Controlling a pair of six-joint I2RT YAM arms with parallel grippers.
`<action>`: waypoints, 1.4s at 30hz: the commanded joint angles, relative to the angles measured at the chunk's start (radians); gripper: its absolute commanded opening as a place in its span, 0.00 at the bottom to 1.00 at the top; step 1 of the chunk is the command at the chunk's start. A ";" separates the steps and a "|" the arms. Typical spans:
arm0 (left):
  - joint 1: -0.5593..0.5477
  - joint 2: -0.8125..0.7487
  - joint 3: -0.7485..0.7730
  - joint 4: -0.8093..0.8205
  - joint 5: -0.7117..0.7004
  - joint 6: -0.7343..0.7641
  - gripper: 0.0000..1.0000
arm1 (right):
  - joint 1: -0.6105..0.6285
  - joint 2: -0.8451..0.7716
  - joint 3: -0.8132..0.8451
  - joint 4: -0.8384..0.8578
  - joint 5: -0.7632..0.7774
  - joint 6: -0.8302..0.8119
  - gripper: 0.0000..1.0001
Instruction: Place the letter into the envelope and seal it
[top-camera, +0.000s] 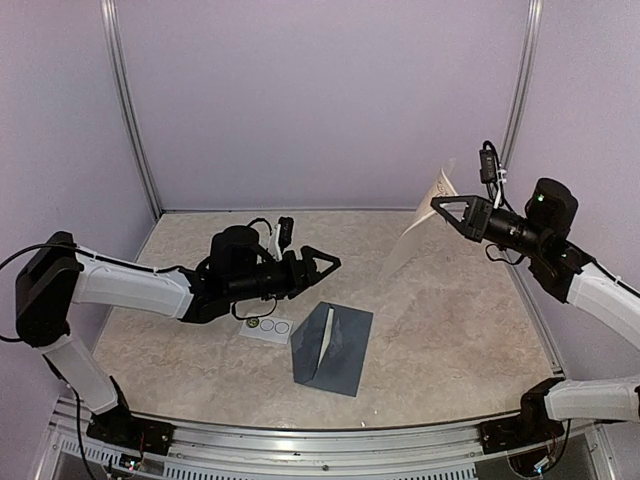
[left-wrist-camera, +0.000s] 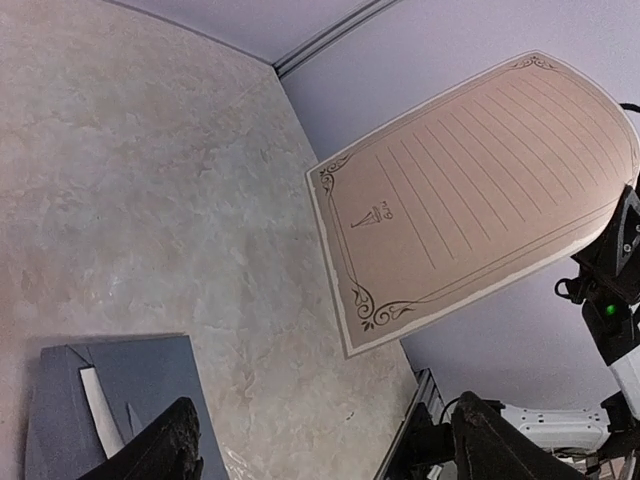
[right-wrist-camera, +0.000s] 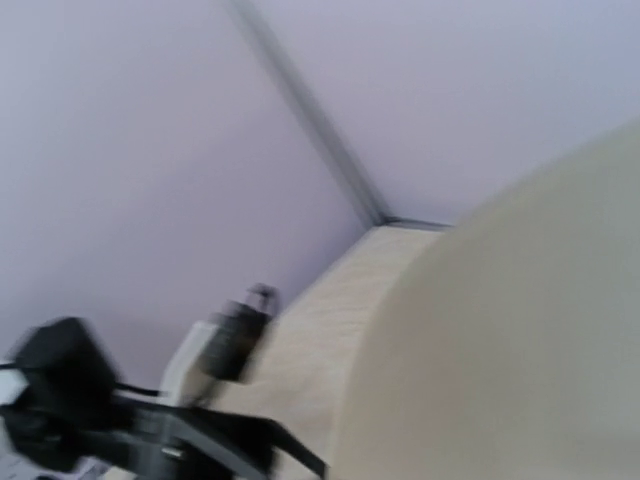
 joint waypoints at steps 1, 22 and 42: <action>0.007 -0.063 -0.077 0.174 0.087 -0.140 0.82 | 0.088 0.028 0.080 0.023 -0.045 -0.027 0.00; 0.007 -0.060 -0.148 0.482 0.198 -0.341 0.90 | 0.268 0.068 0.161 0.206 -0.218 0.005 0.00; -0.024 -0.029 -0.074 0.360 0.238 -0.385 0.92 | 0.296 0.029 0.134 0.269 -0.283 0.009 0.00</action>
